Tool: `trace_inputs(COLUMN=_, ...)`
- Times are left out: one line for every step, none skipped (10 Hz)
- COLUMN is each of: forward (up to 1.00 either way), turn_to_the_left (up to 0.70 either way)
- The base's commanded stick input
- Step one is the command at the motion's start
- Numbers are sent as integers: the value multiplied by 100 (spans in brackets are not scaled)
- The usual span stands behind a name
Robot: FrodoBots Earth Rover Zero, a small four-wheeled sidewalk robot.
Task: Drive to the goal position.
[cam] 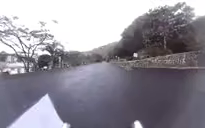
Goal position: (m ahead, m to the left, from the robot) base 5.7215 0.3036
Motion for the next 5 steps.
trace_inputs(forward=50, turn_to_the_left=-50)
trace_inputs(forward=50, turn_to_the_left=-30)
trace_inputs(forward=50, turn_to_the_left=0)
trace_inputs(forward=50, turn_to_the_left=0)
trace_inputs(forward=50, turn_to_the_left=-8)
